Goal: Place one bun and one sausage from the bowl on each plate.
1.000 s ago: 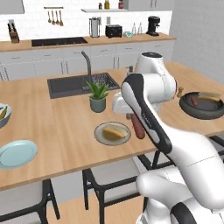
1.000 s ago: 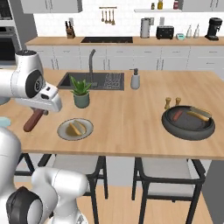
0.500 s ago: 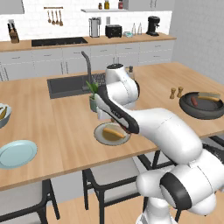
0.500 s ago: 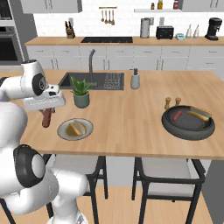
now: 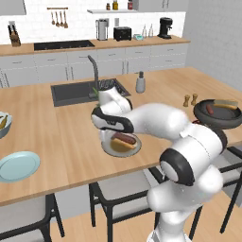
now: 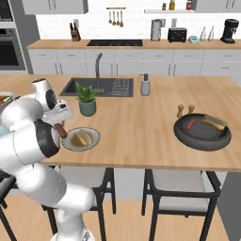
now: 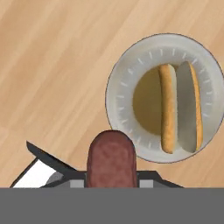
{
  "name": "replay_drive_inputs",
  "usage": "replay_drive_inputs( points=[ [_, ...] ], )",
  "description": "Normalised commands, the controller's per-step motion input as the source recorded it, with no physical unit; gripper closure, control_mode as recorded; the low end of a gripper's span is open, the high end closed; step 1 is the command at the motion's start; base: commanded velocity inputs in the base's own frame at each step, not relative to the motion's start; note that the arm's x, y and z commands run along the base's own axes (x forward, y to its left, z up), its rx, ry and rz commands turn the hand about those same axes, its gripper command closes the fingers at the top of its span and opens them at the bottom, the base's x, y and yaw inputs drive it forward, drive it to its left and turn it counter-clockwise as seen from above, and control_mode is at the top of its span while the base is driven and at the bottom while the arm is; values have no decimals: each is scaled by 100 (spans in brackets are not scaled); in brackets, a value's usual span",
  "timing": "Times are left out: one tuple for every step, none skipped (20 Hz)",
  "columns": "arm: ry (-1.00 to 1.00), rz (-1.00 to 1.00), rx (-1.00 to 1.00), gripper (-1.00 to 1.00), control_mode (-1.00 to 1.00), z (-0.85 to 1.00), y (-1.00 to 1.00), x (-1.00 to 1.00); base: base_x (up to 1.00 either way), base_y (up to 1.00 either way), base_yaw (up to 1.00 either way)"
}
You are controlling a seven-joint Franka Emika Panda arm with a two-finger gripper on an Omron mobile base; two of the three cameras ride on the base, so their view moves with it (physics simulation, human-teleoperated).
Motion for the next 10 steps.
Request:
replay_drive_inputs(
  points=[
    [7,0,-1,100,-100,-59,8,49,0,0,0],
    [2,0,0,100,-100,-59,5,42,0,0,0],
    [0,0,0,100,-100,-56,6,37,0,0,0],
    [0,0,0,100,-100,-51,0,43,0,0,0],
    [0,0,-1,100,-100,-51,0,47,0,0,0],
    [0,0,-2,100,-100,-52,0,52,0,0,0],
    [0,0,-3,100,-100,-52,0,53,0,0,0],
    [0,0,-5,100,-100,-54,0,52,0,0,0],
    [0,0,-6,100,-100,-51,0,51,0,0,0],
    [0,0,-7,100,-100,-50,0,45,0,0,0]
  ],
)
